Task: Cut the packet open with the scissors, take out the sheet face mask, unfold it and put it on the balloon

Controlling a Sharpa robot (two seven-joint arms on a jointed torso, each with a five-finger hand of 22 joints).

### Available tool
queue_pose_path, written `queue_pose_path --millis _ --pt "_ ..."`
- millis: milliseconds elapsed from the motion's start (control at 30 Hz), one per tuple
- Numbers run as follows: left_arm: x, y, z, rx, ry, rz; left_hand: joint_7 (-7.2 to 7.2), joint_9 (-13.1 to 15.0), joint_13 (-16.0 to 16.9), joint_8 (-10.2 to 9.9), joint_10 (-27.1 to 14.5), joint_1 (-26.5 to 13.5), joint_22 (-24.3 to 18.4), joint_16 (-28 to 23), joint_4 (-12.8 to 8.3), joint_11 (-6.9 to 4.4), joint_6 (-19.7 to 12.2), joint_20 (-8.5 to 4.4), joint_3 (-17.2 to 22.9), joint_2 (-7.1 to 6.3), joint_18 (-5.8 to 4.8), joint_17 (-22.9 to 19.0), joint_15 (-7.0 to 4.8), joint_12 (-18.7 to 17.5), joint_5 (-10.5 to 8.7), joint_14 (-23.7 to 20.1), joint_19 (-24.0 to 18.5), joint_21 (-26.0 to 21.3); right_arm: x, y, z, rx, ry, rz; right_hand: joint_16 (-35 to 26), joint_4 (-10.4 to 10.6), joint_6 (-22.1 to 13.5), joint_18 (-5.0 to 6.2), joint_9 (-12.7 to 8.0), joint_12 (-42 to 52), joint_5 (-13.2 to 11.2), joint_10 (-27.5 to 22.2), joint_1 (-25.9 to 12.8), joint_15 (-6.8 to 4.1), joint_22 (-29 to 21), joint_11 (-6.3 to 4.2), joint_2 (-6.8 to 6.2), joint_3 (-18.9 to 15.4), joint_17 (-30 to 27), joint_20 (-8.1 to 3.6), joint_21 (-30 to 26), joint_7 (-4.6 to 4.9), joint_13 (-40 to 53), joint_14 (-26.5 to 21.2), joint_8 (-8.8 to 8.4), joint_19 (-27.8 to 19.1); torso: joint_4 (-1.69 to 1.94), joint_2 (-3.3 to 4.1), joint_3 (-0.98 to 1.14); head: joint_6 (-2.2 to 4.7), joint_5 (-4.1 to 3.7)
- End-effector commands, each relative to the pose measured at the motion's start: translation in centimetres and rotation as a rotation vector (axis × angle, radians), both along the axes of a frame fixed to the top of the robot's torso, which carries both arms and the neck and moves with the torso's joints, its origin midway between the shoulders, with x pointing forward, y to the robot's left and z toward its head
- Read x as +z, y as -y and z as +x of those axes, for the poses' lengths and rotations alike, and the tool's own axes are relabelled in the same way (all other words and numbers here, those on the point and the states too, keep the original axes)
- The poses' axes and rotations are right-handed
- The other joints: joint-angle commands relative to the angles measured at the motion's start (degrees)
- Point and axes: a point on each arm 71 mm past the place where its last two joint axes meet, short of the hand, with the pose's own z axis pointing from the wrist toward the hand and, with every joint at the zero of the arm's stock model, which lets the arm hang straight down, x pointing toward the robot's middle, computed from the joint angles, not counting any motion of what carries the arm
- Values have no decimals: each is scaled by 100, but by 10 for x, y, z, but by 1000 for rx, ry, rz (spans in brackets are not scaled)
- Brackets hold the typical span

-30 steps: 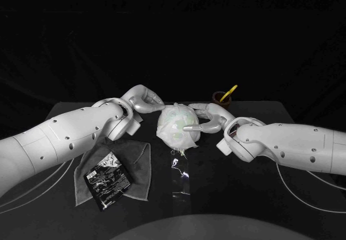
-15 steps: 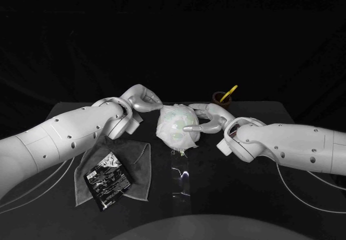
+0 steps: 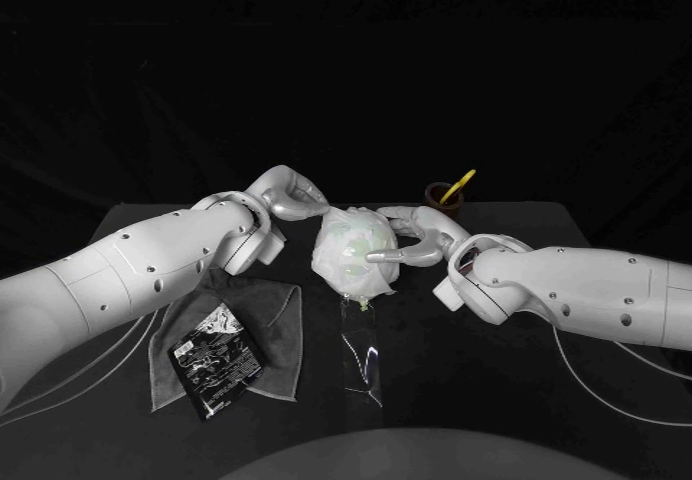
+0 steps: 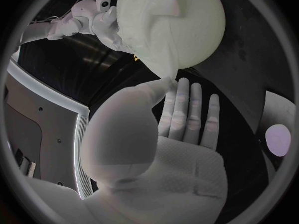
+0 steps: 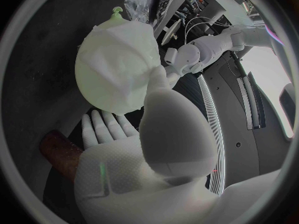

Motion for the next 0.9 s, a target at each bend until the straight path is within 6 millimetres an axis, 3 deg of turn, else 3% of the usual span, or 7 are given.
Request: queue_pose_path --millis 33,467,900 --pt "-2 3 0 -37 -29 30 3 459 7 33 23 -21 10 14 -38 16 -21 14 21 18 -29 10 -10 -9 12 30 35 26 0 -2 -1 12 4 -9 -32 0 26 -65 3 4 -15 35 27 10 -3 12 29 40 -5 2 -17 872 7 30 19 -31 -6 1 -1 -7 -1" --pt "-6 -5 5 -31 -48 84 9 490 13 38 13 -36 10 11 -72 21 -36 14 42 24 -33 9 -7 -11 12 22 33 29 -1 -2 -1 10 4 -18 -46 -9 33 -62 -2 2 -19 33 145 9 -20 12 132 113 -7 2 -13 872 6 36 18 -31 3 0 -6 -22 -19" --pt "-1 -7 14 38 40 52 20 594 48 46 -12 -108 36 69 -123 31 -120 0 51 94 14 34 -14 -5 12 85 117 95 -1 -3 -2 14 2 -26 -59 -22 42 -61 -5 3 -21 40 293 8 -39 12 233 183 -8 3 -12 872 6 50 17 -33 -1 3 -6 -19 24"
